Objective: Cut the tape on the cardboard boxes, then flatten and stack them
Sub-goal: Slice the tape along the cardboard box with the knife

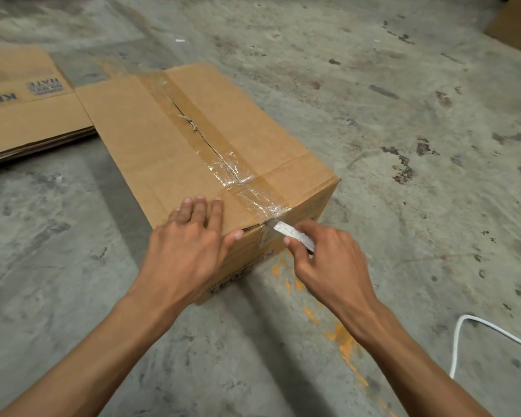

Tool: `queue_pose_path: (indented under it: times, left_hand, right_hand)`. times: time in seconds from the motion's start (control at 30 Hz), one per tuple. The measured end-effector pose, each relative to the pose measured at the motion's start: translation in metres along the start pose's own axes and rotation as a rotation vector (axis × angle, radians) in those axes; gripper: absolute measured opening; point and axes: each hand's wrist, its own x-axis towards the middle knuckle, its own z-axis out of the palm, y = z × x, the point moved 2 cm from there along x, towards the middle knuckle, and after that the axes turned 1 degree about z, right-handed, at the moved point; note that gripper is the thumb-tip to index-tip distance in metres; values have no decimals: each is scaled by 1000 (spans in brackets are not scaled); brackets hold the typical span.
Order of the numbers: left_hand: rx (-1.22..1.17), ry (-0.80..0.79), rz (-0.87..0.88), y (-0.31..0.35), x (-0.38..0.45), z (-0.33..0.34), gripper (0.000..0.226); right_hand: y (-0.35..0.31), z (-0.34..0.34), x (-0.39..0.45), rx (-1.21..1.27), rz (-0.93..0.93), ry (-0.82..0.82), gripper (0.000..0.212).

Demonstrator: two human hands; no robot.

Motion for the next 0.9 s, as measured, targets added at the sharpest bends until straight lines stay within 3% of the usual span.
queue_pose_path:
  times: [0.17, 0.23, 0.33, 0.5, 0.9]
  left_hand:
    - [-30, 17, 9, 1, -1, -1, 73]
    - [-25, 15, 0, 0, -2, 0, 73]
    - [-20, 0, -4, 1, -2, 1, 72]
    - [-19, 2, -4, 1, -1, -1, 71]
    - [9, 0, -3, 1, -3, -2, 68]
  right_hand:
    - [7, -5, 5, 49, -85, -75, 17]
    - [22, -10, 2, 126, -62, -116, 25]
    - [36, -7, -3, 402, 85, -76, 39]
    - [31, 11, -10, 819, 370, -55, 44]
    - [16, 22, -22, 955, 452, -95, 45]
